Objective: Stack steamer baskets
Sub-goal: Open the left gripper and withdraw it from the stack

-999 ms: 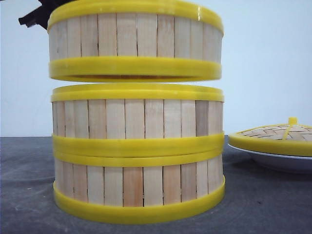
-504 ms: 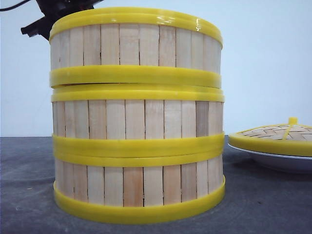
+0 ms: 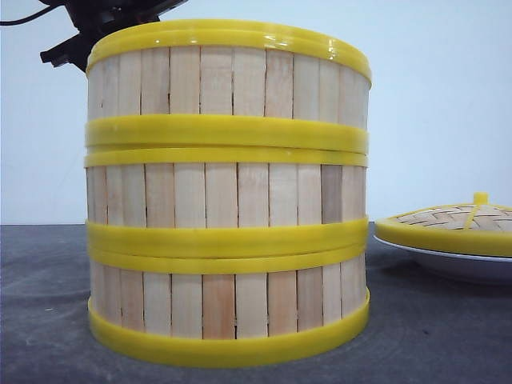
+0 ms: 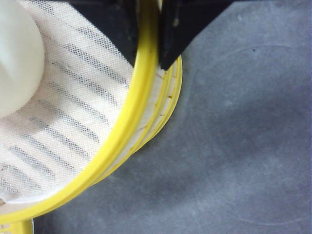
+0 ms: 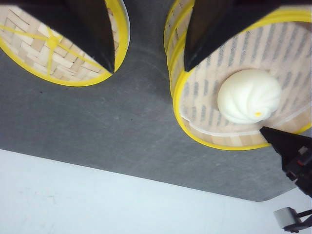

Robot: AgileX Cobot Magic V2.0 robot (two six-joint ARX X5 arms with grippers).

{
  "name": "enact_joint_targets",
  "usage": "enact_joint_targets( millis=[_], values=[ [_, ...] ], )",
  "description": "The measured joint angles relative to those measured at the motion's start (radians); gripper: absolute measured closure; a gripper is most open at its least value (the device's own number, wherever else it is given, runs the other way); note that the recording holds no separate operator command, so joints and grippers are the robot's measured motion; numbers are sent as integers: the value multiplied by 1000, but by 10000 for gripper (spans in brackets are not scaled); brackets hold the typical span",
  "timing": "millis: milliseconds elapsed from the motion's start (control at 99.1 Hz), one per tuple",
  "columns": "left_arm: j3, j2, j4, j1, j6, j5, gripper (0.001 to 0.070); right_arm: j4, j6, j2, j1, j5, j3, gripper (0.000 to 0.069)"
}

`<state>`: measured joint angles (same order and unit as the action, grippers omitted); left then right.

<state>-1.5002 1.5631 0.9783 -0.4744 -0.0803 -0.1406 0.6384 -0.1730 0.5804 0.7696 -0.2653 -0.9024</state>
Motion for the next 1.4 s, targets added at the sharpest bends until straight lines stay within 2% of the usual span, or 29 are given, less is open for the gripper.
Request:
enact_joint_targets(
  millis=[192,363,484,757,898,1170,1251,1402],
  values=[
    [0,2,-10,0,-2,-5,662,0,0,0,0,0,0,421],
    [0,2,-24,0,-13,-12,499,0,0,0,0,0,0,421],
    [0,2,-24,0,-14,-12,451,0,0,0,0,0,0,421],
    [0,-3,-36,1,-14,-12,441,0,0,0,0,0,0,421],
    [2,-71,-90,1,-14,-10,441,3,0,0,0,0,0,421],
    [2,-322,-197,1,-9,117,441,10,0,0,0,-37,0,421],
    [2,-388,-205,2,2,136,441,12,0,0,0,-54,0,411],
    [5,-521,-208,2,19,142,441,12,0,0,0,-79,0,334]
  ],
)
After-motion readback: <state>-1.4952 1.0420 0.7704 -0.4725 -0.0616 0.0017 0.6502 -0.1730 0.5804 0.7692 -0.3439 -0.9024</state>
